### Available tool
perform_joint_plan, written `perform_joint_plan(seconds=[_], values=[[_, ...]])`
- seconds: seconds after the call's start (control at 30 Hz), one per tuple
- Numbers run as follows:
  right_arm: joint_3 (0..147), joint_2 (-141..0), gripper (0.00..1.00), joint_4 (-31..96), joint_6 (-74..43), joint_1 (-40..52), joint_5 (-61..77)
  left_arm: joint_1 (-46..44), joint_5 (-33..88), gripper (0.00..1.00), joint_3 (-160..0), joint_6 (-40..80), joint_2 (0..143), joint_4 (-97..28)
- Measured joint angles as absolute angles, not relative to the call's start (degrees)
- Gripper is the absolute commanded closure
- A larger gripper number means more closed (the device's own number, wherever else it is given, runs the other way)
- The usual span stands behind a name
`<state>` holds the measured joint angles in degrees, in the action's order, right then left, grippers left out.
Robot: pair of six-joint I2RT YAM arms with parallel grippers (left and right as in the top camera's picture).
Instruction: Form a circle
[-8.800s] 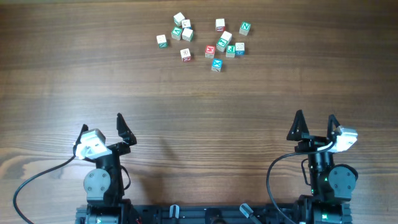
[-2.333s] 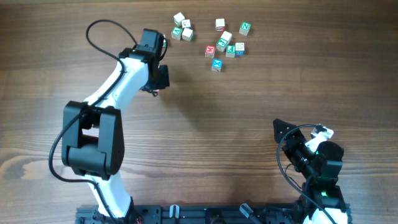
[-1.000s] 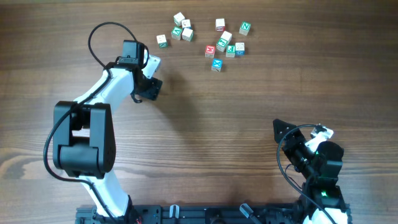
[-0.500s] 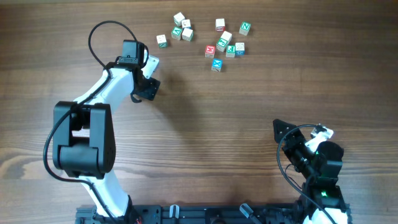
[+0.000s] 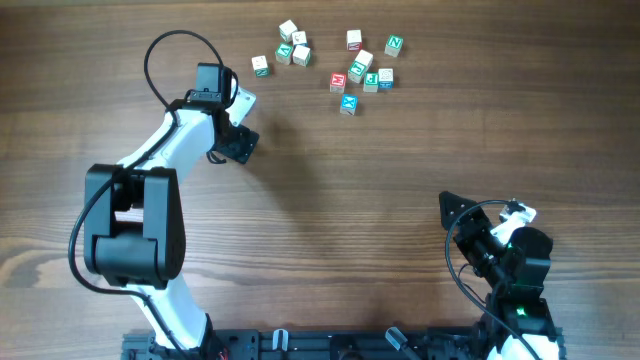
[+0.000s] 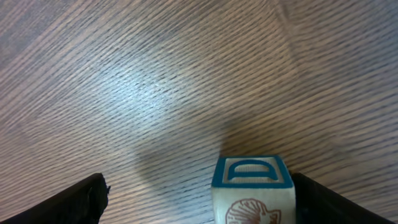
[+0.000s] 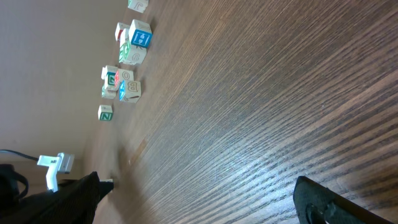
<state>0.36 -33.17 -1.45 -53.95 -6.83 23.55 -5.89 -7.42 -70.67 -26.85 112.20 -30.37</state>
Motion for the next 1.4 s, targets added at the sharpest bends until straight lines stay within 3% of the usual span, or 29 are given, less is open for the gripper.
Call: perform_joint_plan(seconds=[0.5, 0.7, 0.97, 1.23, 1.4], values=[[0.36, -33.17, 0.00, -1.45, -53.95, -6.83, 23.55, -6.52, -9.30, 0.00, -70.76, -29.06, 111.83, -30.81], [0.36, -33.17, 0.00, -1.45, -53.95, -6.83, 23.55, -11.49, -6.74, 0.00, -70.89, -26.87, 106.50, -30.89], [0.36, -33.17, 0.00, -1.45, -53.95, -6.83, 23.55, -13.89, -4.29, 0.00, -73.41, -19.27, 96.51, -12.38], [0.36, -33.17, 0.00, -1.78, -54.39, -6.83, 24.43, -13.89, -0.86, 0.00, -73.47, -13.15, 96.47, -4.25], [0.95, -33.39, 0.00, -20.60, -51.24, -6.79, 37.39, -13.89, -0.47, 0.00, -73.47, -12.21, 96.47, -4.27]])
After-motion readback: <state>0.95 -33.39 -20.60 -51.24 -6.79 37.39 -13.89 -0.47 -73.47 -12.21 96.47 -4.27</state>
